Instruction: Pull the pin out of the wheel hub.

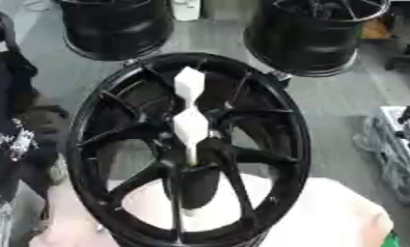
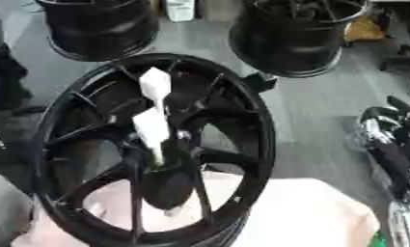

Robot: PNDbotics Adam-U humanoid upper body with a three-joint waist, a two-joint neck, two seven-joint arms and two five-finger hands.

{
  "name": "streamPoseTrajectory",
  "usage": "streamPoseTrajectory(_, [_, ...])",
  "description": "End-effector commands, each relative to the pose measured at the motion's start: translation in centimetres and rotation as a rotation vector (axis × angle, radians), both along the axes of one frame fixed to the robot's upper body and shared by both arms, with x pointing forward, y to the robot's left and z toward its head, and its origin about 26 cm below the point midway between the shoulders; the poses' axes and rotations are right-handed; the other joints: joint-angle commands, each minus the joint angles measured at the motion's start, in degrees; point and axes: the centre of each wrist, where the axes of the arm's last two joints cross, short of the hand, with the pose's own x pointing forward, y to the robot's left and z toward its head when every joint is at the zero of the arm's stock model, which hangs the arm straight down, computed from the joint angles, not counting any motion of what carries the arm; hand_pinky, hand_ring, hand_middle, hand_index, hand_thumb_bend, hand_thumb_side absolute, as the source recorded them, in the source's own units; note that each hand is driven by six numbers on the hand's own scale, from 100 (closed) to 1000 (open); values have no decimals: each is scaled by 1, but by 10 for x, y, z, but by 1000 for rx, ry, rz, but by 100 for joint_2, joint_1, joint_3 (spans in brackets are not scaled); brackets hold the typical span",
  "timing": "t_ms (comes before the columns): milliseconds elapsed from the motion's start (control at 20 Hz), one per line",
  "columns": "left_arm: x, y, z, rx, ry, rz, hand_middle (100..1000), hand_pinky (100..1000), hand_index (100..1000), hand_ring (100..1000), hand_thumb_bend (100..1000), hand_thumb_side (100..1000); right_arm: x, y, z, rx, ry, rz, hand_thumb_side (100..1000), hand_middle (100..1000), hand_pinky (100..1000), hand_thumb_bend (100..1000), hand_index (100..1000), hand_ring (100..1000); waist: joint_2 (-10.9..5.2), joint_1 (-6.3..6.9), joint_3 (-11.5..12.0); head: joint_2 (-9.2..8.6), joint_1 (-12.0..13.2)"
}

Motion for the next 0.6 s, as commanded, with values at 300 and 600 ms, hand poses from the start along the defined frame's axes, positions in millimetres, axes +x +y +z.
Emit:
streamPoseTrajectory(300, [0, 1, 10, 12, -34, 1, 673, 641, 777, 690, 530, 716, -1, -1, 9, -22, -30, -1, 364, 732, 652, 166, 892, 726, -117, 3, 7, -8, 4])
streamPoseTrajectory(600, [0, 2, 11, 15, -39, 1, 673, 641, 777, 690, 532, 713, -1, -1, 9, -22, -30, -1, 364, 732, 652, 166, 892, 726, -120, 5, 9, -14, 3])
